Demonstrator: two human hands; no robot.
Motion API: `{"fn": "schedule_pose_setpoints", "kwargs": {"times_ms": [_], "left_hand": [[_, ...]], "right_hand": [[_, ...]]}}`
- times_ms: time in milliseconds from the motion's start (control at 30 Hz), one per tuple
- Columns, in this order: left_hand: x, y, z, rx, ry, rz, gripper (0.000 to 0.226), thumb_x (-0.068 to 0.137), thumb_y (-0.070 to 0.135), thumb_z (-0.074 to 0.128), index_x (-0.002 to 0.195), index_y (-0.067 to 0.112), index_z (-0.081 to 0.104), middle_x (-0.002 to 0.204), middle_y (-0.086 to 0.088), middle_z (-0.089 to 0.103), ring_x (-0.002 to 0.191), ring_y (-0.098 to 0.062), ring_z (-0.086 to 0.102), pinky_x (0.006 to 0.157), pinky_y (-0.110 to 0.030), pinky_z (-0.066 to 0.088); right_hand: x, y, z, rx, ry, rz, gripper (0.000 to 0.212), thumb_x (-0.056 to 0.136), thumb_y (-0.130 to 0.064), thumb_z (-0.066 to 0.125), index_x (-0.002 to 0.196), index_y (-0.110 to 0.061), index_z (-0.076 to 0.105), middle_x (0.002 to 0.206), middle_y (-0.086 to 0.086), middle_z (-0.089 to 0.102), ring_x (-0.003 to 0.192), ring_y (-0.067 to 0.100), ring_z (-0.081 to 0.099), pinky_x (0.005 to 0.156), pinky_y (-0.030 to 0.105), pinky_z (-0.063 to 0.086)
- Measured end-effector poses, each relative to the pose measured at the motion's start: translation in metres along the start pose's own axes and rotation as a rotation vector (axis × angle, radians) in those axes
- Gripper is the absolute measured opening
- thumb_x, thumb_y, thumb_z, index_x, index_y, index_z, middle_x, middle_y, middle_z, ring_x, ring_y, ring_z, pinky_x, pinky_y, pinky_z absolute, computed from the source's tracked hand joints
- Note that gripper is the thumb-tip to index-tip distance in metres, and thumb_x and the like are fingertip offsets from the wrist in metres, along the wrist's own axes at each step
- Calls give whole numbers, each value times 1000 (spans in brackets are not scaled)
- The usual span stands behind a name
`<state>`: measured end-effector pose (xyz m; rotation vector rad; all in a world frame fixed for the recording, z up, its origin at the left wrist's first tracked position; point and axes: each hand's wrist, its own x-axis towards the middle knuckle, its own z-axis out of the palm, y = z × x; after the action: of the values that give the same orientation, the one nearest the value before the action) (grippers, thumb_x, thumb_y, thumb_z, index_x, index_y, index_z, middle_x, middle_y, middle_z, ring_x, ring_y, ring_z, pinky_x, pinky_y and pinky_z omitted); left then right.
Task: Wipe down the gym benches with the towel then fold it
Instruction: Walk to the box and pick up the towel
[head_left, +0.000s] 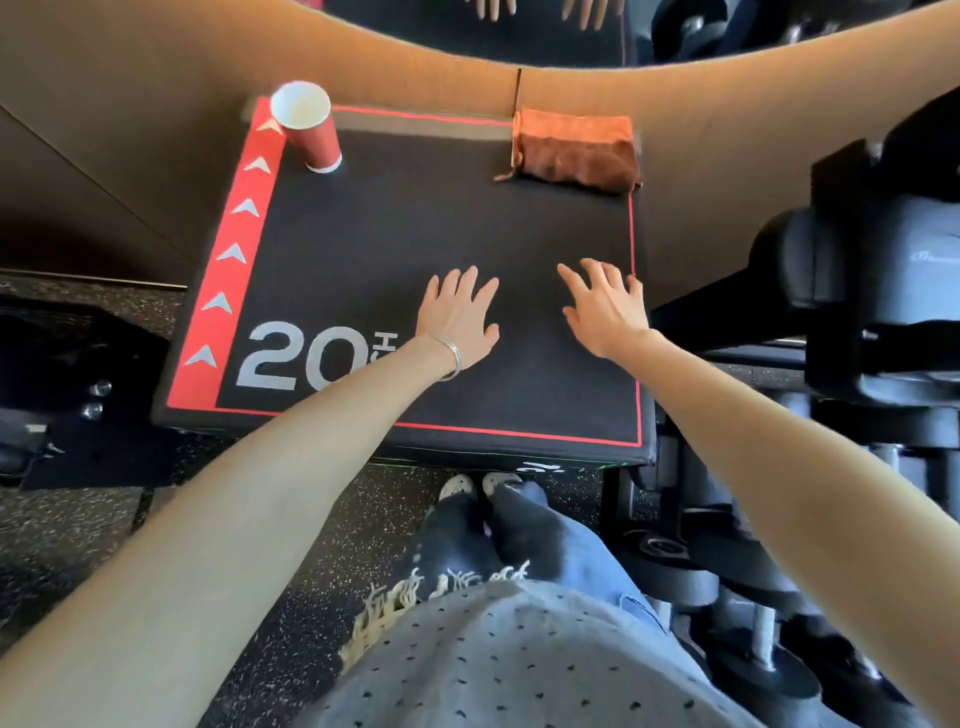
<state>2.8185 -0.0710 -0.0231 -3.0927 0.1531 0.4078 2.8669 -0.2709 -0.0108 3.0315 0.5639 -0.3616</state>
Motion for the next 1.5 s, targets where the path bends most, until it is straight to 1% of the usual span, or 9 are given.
{"fn": "schedule_pose_setpoints", "kwargs": {"times_ms": [167, 333, 667, 1033, 1233, 1300, 1367, 1433, 1500], "left_hand": [[25, -2, -4, -13, -11, -35, 63, 95, 44, 38, 150, 21, 16, 156, -11, 16, 142, -30, 17, 116, -45, 16], [62, 6, -19, -36, -7, -23, 63, 96, 42, 40, 150, 20, 16, 156, -12, 15, 143, -30, 16, 117, -44, 16], [133, 16, -39, 44, 46, 37, 61, 97, 37, 39, 150, 18, 15, 156, -15, 12, 143, -31, 16, 116, -45, 17], [191, 10, -48, 57, 83, 97, 58, 99, 26, 40, 150, 15, 15, 158, -11, 10, 144, -28, 12, 117, -43, 15], [224, 6, -51, 20, 127, 116, 56, 100, 21, 42, 149, 9, 18, 155, -12, 22, 143, -27, 20, 116, -39, 19], [229, 8, -52, 18, 131, 130, 55, 98, 15, 46, 147, 7, 23, 149, -14, 32, 137, -28, 31, 112, -37, 26], [230, 10, -52, -4, 146, 129, 52, 96, 9, 47, 144, 5, 27, 142, -14, 39, 127, -29, 41, 102, -37, 38], [227, 11, -52, -40, 160, 117, 49, 94, 3, 47, 141, 6, 33, 136, -15, 43, 120, -30, 46, 90, -37, 45], [222, 10, -51, -64, 174, 118, 46, 92, 0, 48, 136, 6, 38, 131, -15, 47, 115, -30, 49, 84, -36, 48]], "right_hand": [[34, 11, -14, 14, 7, -24, 59, 96, -29, 45, 148, -21, 19, 152, 11, 21, 139, 31, 18, 111, 54, 20], [58, 30, -23, 10, 15, -30, 58, 97, -27, 45, 148, -21, 18, 152, 11, 21, 139, 30, 19, 110, 52, 21], [97, 55, -30, 18, -3, -19, 60, 97, -16, 43, 149, -18, 14, 153, 13, 17, 139, 30, 18, 113, 49, 19], [154, 68, -38, 63, 41, -6, 63, 92, -8, 51, 147, -15, 22, 150, 11, 25, 138, 31, 22, 113, 47, 21], [183, 73, -38, 36, 31, -37, 65, 91, -6, 52, 147, -14, 22, 149, 12, 28, 137, 33, 24, 114, 47, 22], [190, 72, -39, 30, 45, -34, 64, 90, -4, 54, 146, -12, 25, 145, 13, 33, 132, 34, 31, 110, 47, 28], [194, 69, -39, 18, 84, -30, 60, 88, -2, 56, 142, -9, 32, 139, 15, 39, 123, 36, 40, 100, 46, 38], [191, 65, -39, 12, 117, -23, 53, 86, -2, 58, 136, -8, 40, 133, 16, 44, 117, 36, 44, 91, 45, 44], [184, 63, -36, 16, 129, -23, 50, 85, -1, 60, 132, -8, 43, 129, 16, 46, 113, 36, 44, 86, 44, 45]]}}
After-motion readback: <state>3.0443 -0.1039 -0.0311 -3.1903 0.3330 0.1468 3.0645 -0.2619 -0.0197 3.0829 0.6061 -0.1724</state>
